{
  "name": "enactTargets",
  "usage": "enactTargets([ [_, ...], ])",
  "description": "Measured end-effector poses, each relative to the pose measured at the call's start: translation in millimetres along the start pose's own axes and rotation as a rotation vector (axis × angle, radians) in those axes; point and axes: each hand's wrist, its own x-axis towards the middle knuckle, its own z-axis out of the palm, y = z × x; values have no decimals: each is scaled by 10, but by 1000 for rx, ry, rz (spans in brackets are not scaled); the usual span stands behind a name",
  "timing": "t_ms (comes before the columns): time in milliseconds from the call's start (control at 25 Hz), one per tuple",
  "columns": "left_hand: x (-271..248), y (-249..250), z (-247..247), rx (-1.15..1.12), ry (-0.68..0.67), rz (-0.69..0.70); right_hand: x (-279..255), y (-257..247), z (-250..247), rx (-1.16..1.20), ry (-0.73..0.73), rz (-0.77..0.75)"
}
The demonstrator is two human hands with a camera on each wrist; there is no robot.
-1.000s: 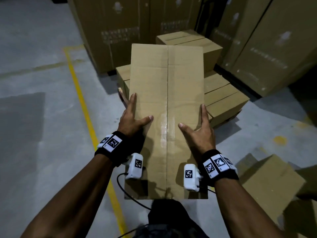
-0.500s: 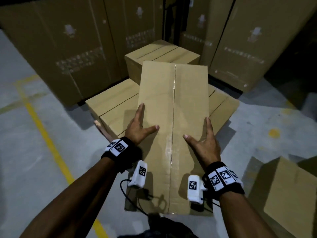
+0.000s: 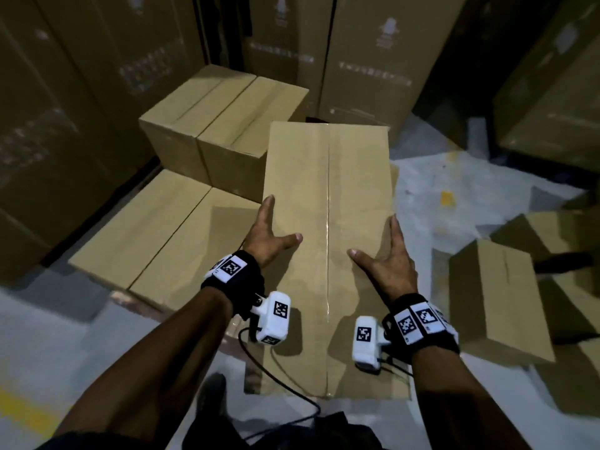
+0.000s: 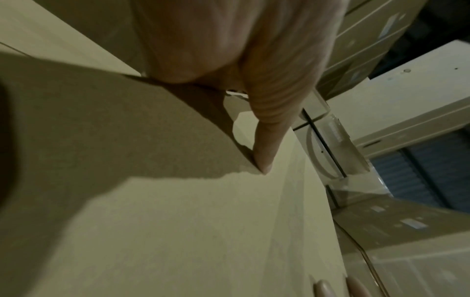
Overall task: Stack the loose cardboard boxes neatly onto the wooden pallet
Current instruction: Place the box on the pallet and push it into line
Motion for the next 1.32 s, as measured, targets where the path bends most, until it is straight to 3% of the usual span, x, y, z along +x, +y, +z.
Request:
enactTargets([
  [240,533,-179,-638,-42,-221,10,-194,-447,647,-4,161,135],
  [520,817,-290,-1018,-128,-343,-47,-314,-793,1024,27,236,283],
  [960,1109,-320,-1054,-32,-381,-48,12,-840,1164,116,187,417],
  [1320,1824,-359,-774,75,-406,-104,819,-638,1298,187,116,449],
])
